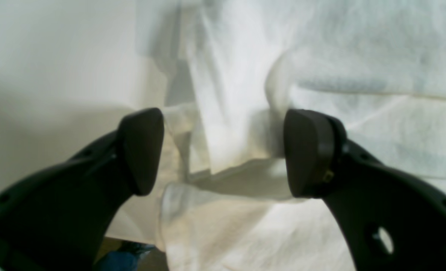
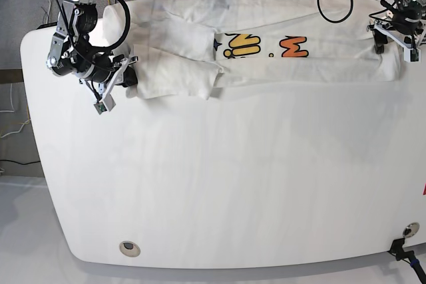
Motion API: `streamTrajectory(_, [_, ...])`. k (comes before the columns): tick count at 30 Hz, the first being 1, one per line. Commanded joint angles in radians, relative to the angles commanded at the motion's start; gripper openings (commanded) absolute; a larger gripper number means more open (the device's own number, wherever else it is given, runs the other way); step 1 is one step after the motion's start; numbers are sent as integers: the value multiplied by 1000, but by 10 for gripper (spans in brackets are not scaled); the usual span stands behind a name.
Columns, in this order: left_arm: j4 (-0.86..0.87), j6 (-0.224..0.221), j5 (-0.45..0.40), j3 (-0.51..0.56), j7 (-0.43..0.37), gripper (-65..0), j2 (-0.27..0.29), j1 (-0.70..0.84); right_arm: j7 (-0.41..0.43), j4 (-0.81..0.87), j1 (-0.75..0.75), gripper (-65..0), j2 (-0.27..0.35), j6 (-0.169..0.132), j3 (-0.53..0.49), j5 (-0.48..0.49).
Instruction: Fold the T-shirt properly
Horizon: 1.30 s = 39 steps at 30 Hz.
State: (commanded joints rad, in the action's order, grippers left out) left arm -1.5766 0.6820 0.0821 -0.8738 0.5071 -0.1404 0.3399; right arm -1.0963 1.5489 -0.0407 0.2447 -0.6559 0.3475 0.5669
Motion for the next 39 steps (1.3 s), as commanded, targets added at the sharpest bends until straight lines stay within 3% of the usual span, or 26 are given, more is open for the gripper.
streamTrajectory(2, [0,0,0,2,0,-192,0,0,0,0,2,-650,0,0,0,0])
streamTrajectory(3, [0,0,0,3,0,-231,0,0,0,0,2,-650,0,2,0,0])
streamTrajectory(8, [0,0,0,5,0,-596,0,0,0,0,2,-650,2,2,0,0])
streamTrajectory(10, [0,0,0,5,0,-650,2,0,0,0,2,-650,2,3,0,-2])
streamTrajectory(18, [-3,0,0,72,0,-650,3,-25,5,-32,37,-650,3,5,0,-2])
streamTrajectory(28, [61,0,-2,161,0,-650,-2,-186,28,-285,229,-650,48,5,0,-3])
streamTrajectory(34, [146,0,-98,161,0,-650,-12,-295,71,-388,325,-650,69,5,0,-3])
streamTrajectory(39, [150,0,-98,161,0,-650,-15,-325,123,-451,362,-650,80,3,2,-100])
